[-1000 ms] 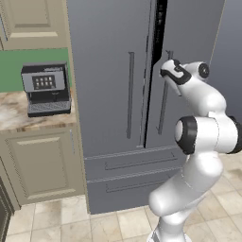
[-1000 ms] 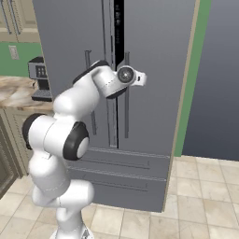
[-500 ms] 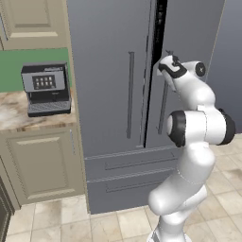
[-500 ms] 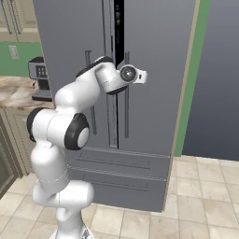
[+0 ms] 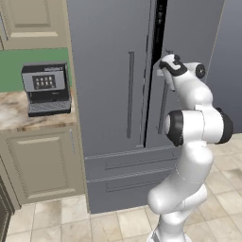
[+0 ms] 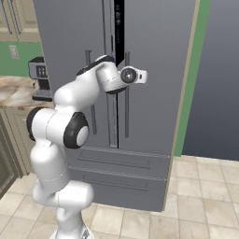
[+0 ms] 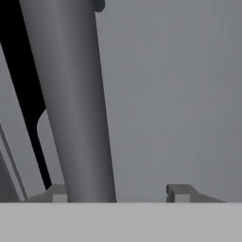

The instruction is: Retrieve the fish from the fridge and place it on the saucepan with marinade on the stove.

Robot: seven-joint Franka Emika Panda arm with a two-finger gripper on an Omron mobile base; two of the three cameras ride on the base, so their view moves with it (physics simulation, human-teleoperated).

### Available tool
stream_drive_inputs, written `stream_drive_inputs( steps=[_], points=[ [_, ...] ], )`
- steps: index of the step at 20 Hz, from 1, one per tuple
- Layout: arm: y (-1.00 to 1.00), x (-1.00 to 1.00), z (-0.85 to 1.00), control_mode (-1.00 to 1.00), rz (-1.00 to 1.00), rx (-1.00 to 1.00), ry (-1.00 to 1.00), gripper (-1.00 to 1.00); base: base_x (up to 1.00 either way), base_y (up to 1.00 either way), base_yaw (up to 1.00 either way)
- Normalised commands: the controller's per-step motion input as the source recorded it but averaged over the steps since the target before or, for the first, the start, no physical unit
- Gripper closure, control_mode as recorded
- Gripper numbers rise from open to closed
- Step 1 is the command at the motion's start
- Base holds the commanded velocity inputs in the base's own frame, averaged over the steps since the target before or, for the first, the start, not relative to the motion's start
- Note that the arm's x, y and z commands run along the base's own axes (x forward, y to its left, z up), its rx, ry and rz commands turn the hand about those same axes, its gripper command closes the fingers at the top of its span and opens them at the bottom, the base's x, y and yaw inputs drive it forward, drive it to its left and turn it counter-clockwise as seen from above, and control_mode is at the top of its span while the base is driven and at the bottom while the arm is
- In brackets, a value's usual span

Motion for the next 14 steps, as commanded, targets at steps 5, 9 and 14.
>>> stream_drive_inputs(
  steps=[5, 9, 14],
  points=[
    [-0.22, -0.39, 0.0, -1.0, -0.02, 0.0, 0.0, 1.0, 0.0, 0.0, 0.0],
    [-0.56, -0.83, 0.0, -1.0, -0.05, 0.0, 0.01, 1.0, 0.0, 0.0, 0.0],
    [-0.67, -0.63, 0.0, -1.0, -0.03, 0.0, 0.03, 1.0, 0.0, 0.0, 0.0]
  ],
)
